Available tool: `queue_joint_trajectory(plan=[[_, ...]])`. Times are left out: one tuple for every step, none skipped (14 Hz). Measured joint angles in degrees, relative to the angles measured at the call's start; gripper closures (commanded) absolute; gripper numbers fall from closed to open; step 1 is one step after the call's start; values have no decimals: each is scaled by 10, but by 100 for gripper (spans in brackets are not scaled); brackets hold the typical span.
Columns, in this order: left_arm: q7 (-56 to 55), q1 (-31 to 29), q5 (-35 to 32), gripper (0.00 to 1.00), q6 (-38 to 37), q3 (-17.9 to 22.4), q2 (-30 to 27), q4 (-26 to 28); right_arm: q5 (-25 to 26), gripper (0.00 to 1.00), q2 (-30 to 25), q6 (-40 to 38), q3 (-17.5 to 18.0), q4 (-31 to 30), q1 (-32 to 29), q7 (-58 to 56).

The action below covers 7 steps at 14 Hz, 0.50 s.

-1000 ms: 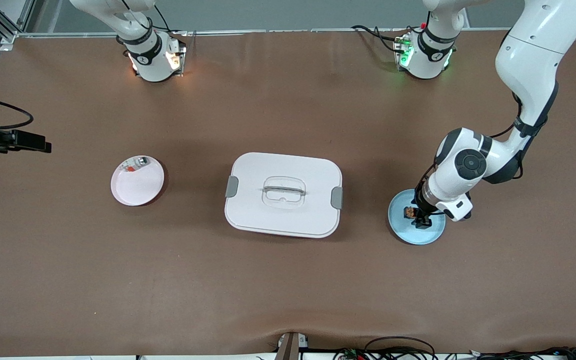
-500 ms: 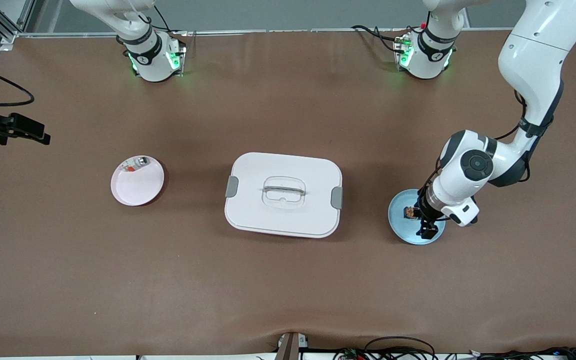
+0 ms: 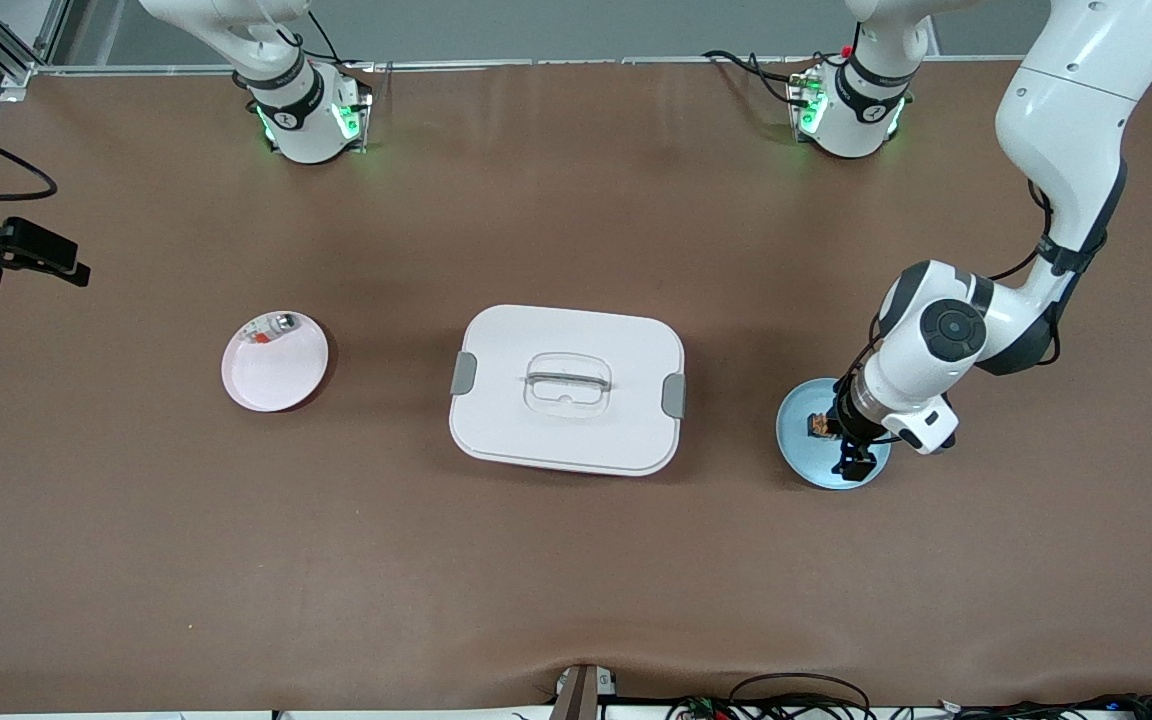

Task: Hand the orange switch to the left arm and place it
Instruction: 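Lower the switch onto the blue plate and open the left gripper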

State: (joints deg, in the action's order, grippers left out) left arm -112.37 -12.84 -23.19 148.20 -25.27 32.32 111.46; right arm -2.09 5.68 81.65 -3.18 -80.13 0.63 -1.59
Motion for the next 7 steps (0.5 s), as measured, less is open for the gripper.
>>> queue_joint_trajectory(plan=[[14, 0, 14, 0, 0, 0, 0, 0, 0, 0, -1, 2, 0, 0, 0, 0], [53, 0, 44, 0, 0, 2, -3, 1, 0, 0, -2, 3, 0, 0, 0, 0], [109, 1, 83, 0, 0, 6, -8, 4, 0, 0, -3, 3, -1, 0, 0, 0], [170, 2, 118, 0, 0, 12, -16, 10, 0, 0, -4, 3, -2, 0, 0, 0], [230, 6, 148, 0, -1, 20, -27, 20, 0, 0, -5, 3, -2, 0, -1, 0], [286, 14, 175, 0, -1, 31, -39, 30, -1, 0, -6, 3, -2, 0, -1, 0], [339, 25, 201, 0, -2, 44, -51, 42, -1, 0, -8, 2, -2, 0, -2, 0]])
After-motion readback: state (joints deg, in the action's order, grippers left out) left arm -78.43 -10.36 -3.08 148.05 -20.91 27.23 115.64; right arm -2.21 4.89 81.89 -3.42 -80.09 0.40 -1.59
